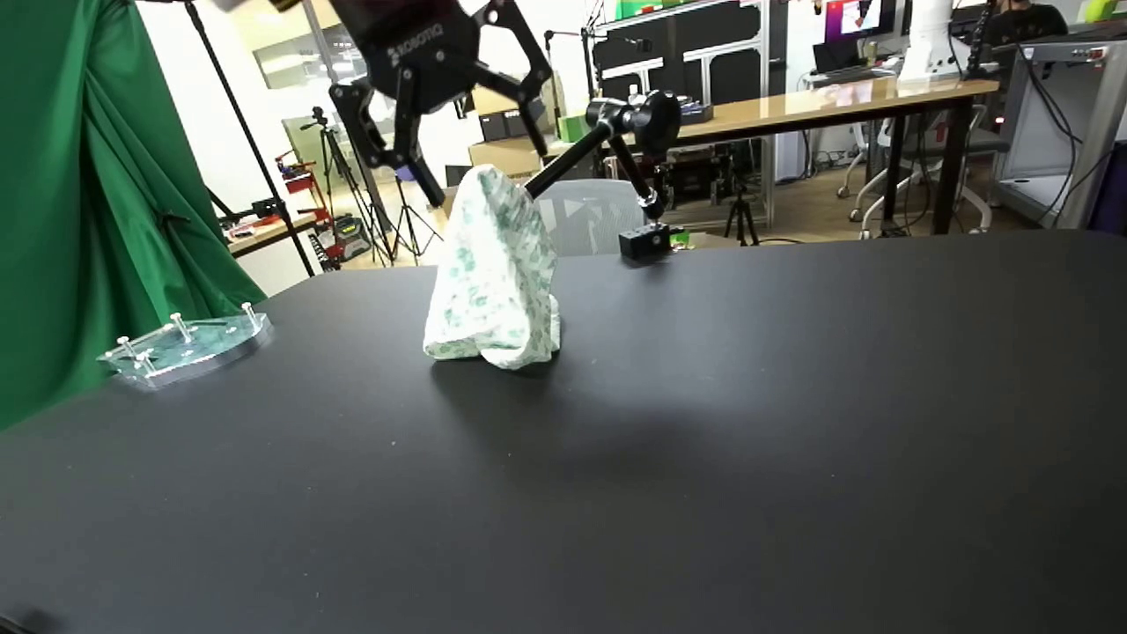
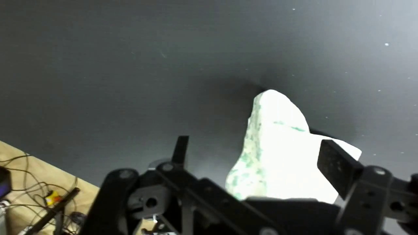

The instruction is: Remove the white and green cloth from the black stand

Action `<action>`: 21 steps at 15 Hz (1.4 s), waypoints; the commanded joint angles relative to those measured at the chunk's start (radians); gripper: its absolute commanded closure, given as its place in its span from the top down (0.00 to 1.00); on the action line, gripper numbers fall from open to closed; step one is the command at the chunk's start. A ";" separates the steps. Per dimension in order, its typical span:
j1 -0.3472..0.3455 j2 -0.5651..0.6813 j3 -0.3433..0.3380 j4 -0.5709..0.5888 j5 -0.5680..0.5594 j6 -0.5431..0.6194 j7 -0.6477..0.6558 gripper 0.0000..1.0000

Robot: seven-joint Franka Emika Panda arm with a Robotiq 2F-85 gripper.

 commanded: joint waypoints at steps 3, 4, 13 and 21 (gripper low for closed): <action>0.049 0.120 0.038 0.072 0.183 0.005 -0.187 1.00; 0.048 0.139 0.043 0.088 0.202 0.002 -0.210 1.00; 0.040 0.269 0.048 0.224 0.164 0.012 -0.194 0.73; 0.020 0.278 0.064 0.245 0.202 -0.001 -0.210 0.17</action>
